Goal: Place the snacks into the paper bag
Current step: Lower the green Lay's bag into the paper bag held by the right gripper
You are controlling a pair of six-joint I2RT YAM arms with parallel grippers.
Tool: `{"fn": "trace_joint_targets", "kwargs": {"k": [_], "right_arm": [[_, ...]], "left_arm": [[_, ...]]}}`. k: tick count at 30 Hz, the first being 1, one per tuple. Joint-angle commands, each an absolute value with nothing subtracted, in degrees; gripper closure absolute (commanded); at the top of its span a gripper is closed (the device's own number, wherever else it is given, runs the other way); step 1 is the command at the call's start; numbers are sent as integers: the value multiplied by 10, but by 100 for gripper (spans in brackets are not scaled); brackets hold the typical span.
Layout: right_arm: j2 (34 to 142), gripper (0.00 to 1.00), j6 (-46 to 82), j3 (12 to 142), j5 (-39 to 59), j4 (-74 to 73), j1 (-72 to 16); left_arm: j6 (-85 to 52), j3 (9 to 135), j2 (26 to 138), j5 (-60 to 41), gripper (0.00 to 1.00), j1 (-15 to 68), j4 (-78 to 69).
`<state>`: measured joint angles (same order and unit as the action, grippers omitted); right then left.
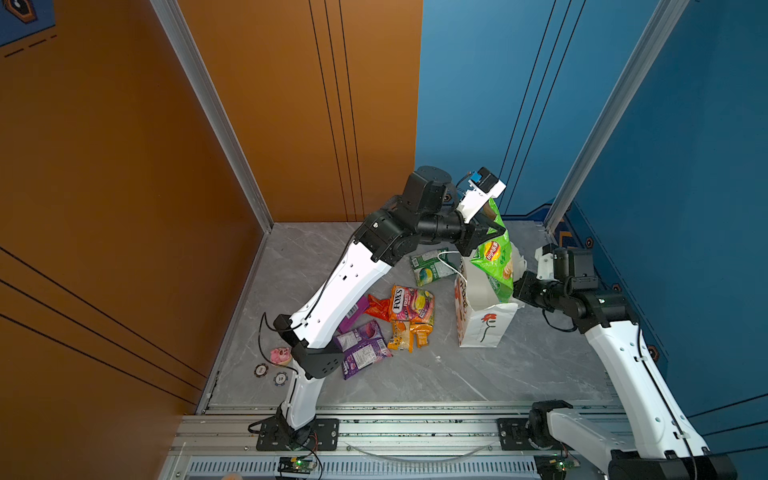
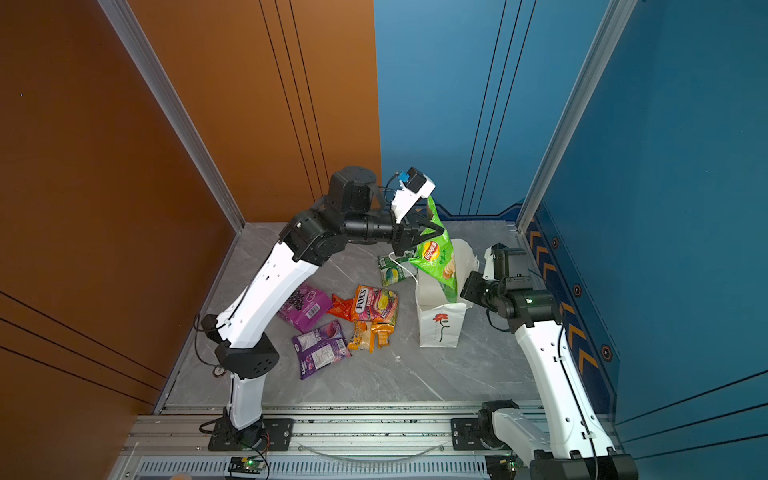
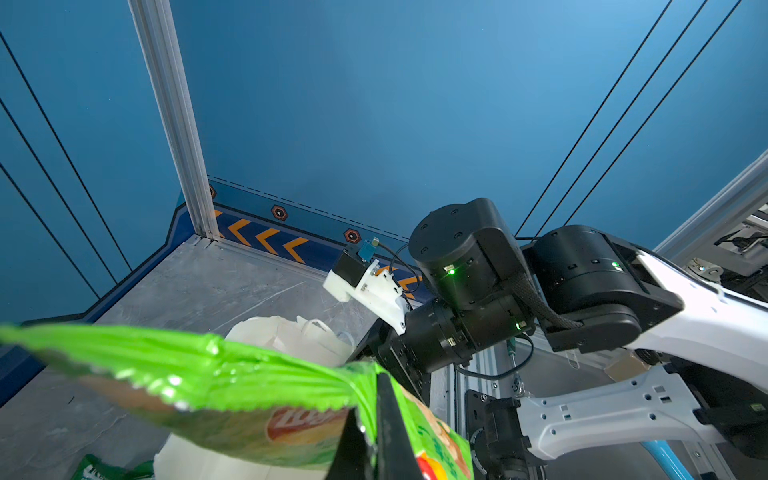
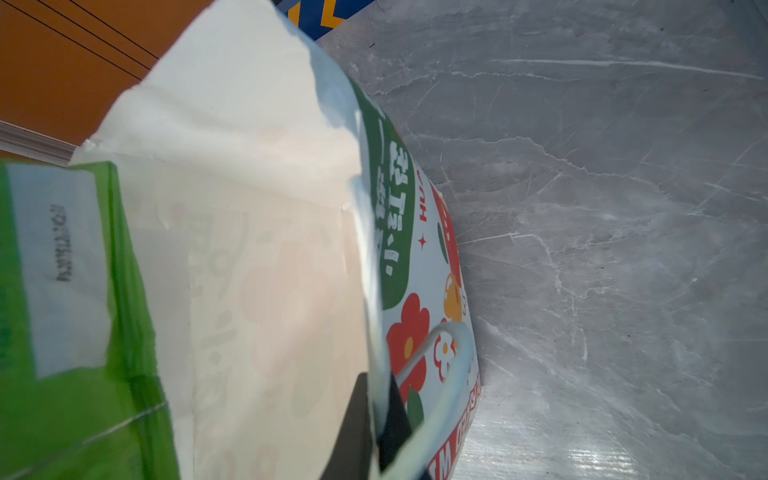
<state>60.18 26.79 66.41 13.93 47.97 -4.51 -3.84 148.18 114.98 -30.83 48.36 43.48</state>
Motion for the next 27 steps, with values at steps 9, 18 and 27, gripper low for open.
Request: {"fn": "trace_joint_targets", "kwargs": {"k": [9,18,27], "right_arm": [[603,93,259,676,146,483,-48],[602,93,262,669,143,482,-48],[603,93,265,667,139,477,-49]], "left_arm": [[-14,1483,1159,-317,100,468,472],[-5,1483,1176,-283,100,467,497],[-11,1489,1199,-227,100,476,527]]}}
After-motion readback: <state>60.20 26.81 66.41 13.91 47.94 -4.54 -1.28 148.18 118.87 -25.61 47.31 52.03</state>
